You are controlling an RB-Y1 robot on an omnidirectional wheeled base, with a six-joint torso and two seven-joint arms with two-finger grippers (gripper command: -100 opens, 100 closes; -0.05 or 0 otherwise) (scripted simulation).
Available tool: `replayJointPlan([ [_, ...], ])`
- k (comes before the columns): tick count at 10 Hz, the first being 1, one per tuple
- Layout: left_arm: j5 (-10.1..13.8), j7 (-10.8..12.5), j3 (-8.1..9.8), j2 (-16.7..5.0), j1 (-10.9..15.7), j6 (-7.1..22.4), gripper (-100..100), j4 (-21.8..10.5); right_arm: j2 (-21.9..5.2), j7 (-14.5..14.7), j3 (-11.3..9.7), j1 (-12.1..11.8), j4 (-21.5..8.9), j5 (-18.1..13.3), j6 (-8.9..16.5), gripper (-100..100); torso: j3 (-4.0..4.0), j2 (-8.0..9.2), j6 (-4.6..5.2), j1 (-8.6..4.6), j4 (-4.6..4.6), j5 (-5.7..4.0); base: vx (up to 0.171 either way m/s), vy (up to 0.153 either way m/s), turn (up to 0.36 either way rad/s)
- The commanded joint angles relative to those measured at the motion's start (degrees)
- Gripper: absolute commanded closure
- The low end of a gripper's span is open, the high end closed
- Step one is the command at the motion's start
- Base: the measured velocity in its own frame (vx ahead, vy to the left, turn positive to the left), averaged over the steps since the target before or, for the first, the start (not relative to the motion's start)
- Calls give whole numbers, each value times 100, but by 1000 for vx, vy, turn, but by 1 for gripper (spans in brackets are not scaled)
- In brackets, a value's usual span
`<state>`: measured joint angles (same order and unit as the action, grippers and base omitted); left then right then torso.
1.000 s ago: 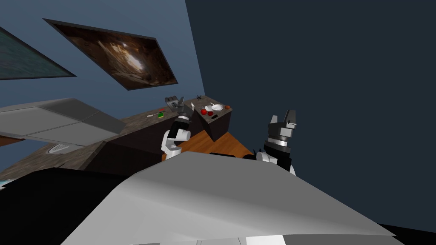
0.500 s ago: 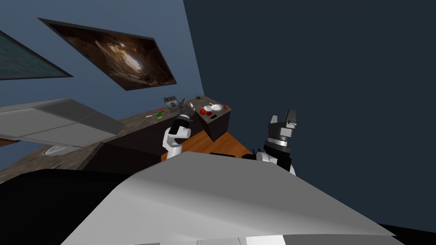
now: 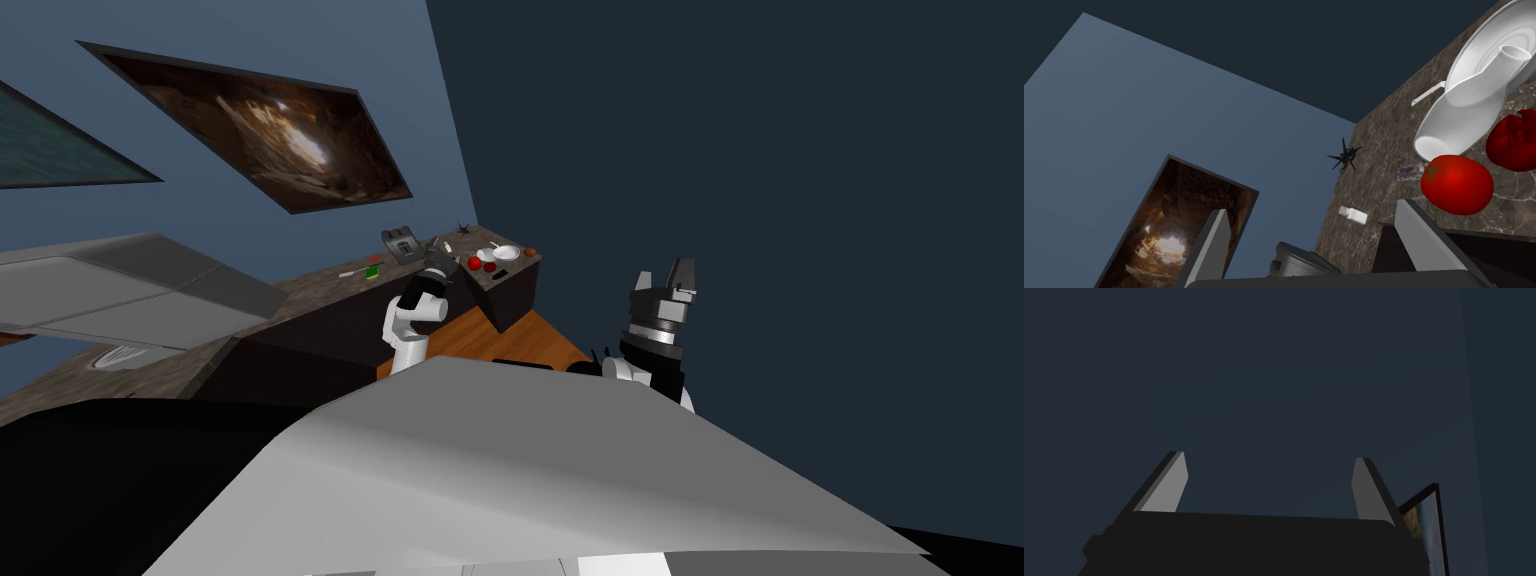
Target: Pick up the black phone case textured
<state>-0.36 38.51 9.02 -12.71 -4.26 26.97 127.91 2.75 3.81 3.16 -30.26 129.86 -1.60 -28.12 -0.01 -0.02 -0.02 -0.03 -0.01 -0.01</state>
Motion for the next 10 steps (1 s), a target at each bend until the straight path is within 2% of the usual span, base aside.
replayJointPlan([
  [1, 21, 267, 45, -25, 170, 286, -100, -113, 0, 0, 0, 0, 0, 0, 0, 0, 0, 0, 0, 0, 0, 0, 3, -17, -50],
  [3, 21, 267, 45, -25, 170, 586, -100, -113, 0, 0, 0, 0, 0, 0, 0, 0, -1, -2, 0, -2, 0, 0, 6, -12, -16],
  [4, 64, 524, 97, -66, 323, 759, -100, -235, 0, 0, 0, 0, 0, 0, 0, 0, -1, -1, 0, 0, 0, 0, 16, -15, -62],
  [6, 64, 524, 97, -66, 323, 1044, -100, -235, 0, 0, 0, 0, 0, 0, 0, 0, -3, -5, 0, -2, -1, 0, 10, -11, -16],
  [7, 116, 774, 150, -111, 469, 1242, -100, -365, 0, 0, 0, 0, 0, 0, 0, 0, -1, -2, 0, 0, -1, 0, 17, -16, -66],
  [9, 116, 774, 150, -111, 469, 1499, -100, -365, 0, 0, 0, 0, 0, 0, 0, 0, -4, -6, 0, -1, -1, 0, 13, -8, -19],
  [10, 176, 1016, 203, -159, 609, 1692, -100, -502, 0, 0, 0, 0, 0, 0, 0, 0, -2, -3, -1, 1, -1, 0, 18, -14, -91],
])
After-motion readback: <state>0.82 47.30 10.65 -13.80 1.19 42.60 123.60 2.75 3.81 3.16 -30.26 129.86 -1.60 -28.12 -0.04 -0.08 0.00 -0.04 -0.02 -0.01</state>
